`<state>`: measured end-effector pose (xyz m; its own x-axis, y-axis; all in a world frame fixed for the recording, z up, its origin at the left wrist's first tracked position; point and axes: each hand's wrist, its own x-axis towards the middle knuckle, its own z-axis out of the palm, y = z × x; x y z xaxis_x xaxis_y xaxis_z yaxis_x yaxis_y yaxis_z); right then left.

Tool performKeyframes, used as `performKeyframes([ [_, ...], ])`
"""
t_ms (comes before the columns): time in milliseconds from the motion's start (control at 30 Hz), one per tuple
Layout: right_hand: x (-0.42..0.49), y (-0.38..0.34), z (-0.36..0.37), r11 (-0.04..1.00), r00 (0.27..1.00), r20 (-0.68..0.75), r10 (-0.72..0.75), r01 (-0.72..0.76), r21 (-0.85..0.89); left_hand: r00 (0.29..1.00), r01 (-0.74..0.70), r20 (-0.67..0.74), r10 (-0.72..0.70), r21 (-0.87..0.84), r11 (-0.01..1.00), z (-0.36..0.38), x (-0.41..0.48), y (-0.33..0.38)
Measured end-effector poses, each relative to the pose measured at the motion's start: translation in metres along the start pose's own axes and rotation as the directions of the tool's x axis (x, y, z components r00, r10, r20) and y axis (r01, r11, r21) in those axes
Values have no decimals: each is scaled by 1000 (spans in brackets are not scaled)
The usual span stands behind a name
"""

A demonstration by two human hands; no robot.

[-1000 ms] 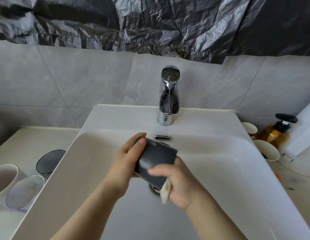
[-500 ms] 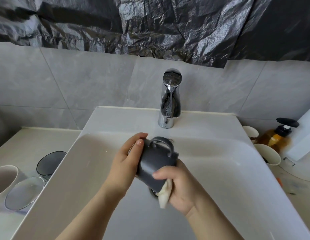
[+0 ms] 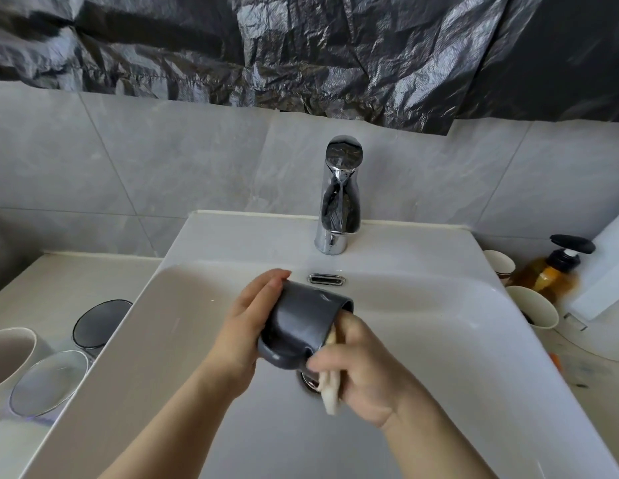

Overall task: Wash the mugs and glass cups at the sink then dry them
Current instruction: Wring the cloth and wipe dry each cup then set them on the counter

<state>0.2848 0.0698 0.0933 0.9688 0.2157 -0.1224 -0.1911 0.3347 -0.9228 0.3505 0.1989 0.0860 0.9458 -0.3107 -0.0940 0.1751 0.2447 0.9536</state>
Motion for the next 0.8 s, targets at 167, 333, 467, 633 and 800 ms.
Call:
performKeyframes([
  [167,0,-10,0,821,997,25,-68,42,570,950,-310,113,290,253,916,2,-8,0],
  [333,-3,-9,0,909,992,-124,-2,54,413,965,-208,209,156,253,945,-1,-7,-1],
  [467,1,3,8,981,989,-117,-94,72,-182,998,41,39,-42,9,999,5,-6,7],
  [633,-2,2,7,613,998,20,-56,50,-788,852,501,-42,-522,-220,837,-4,-4,10],
  [800,-3,-5,3,396,980,-150,-130,-88,-914,848,519,-81,-523,-65,852,-9,5,3],
])
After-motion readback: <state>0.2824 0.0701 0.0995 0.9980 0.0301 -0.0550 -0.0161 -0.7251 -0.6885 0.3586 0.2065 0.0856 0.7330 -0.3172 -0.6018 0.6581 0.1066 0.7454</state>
